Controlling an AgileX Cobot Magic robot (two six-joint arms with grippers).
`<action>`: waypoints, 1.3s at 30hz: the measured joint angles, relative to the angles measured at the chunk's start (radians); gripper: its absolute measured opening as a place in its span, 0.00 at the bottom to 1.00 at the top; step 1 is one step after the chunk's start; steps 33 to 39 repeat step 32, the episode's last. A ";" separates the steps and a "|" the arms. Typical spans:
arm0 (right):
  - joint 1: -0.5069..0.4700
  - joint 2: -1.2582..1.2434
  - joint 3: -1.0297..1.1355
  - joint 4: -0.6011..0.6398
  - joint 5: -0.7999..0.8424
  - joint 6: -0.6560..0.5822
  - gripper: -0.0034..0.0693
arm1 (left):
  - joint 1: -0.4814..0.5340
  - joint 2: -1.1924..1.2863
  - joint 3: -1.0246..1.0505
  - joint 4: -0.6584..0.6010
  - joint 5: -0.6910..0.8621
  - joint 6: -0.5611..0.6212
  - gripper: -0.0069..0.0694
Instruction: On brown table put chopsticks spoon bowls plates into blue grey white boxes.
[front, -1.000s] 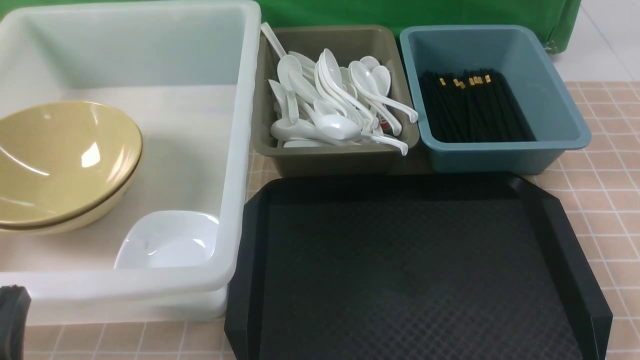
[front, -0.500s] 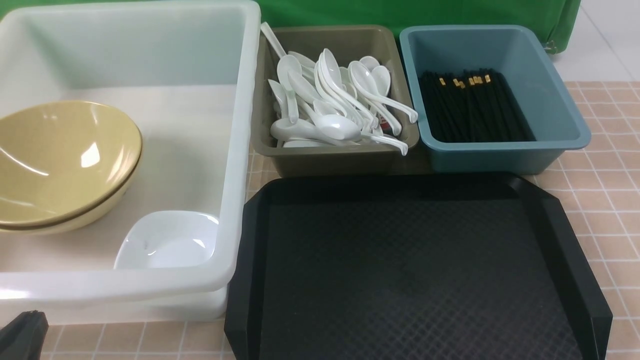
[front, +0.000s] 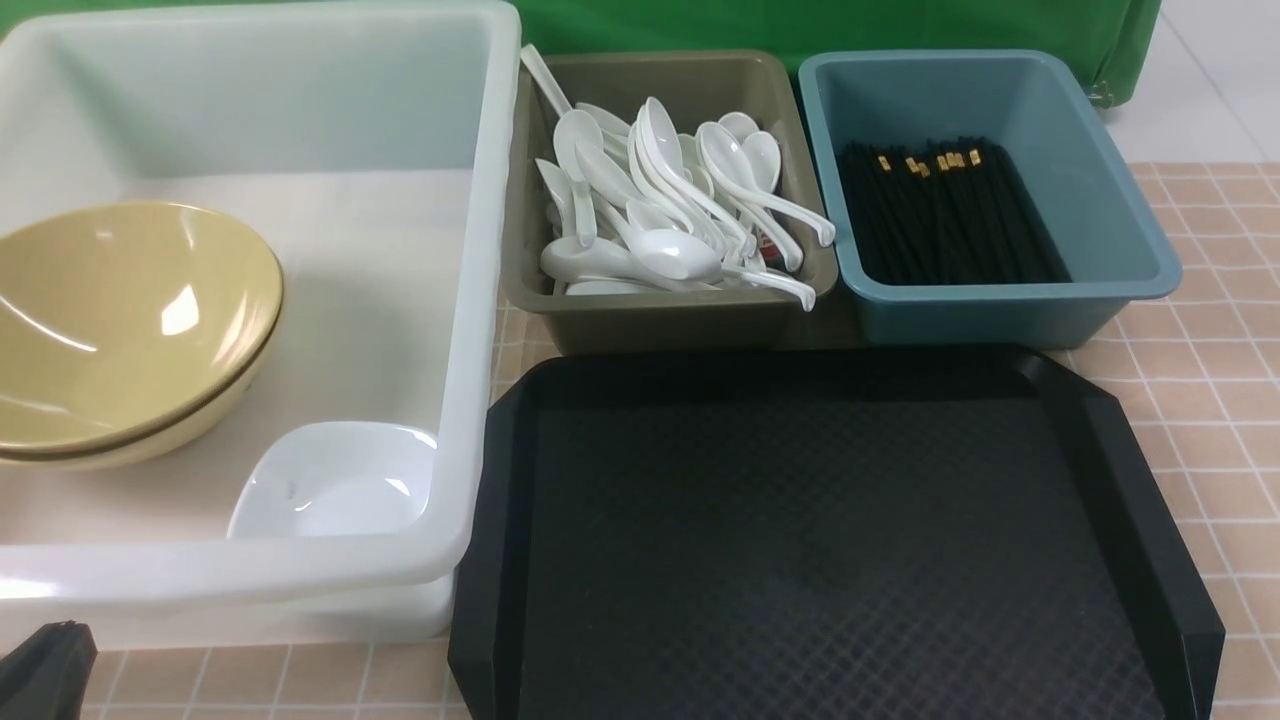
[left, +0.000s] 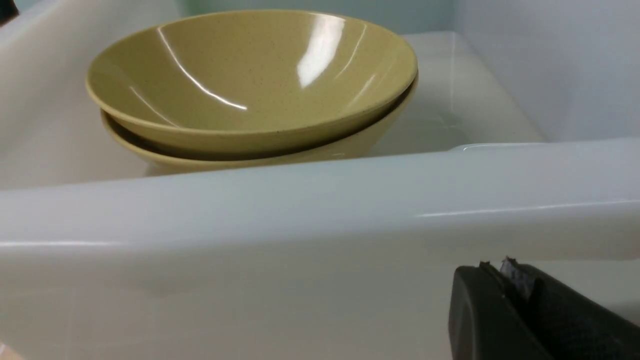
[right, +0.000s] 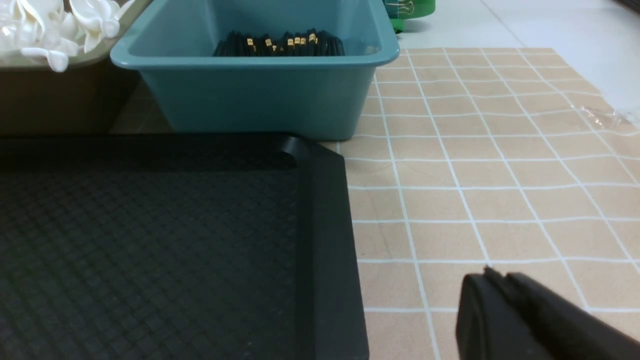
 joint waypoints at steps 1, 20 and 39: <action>0.000 0.000 0.000 0.000 0.000 0.000 0.16 | 0.000 0.000 0.000 0.000 0.000 0.000 0.09; 0.000 0.000 0.000 0.000 0.001 0.000 0.18 | 0.000 0.000 0.000 0.000 0.000 0.000 0.09; 0.000 0.000 0.000 0.000 0.001 0.000 0.19 | 0.000 0.000 0.000 0.000 0.000 0.000 0.09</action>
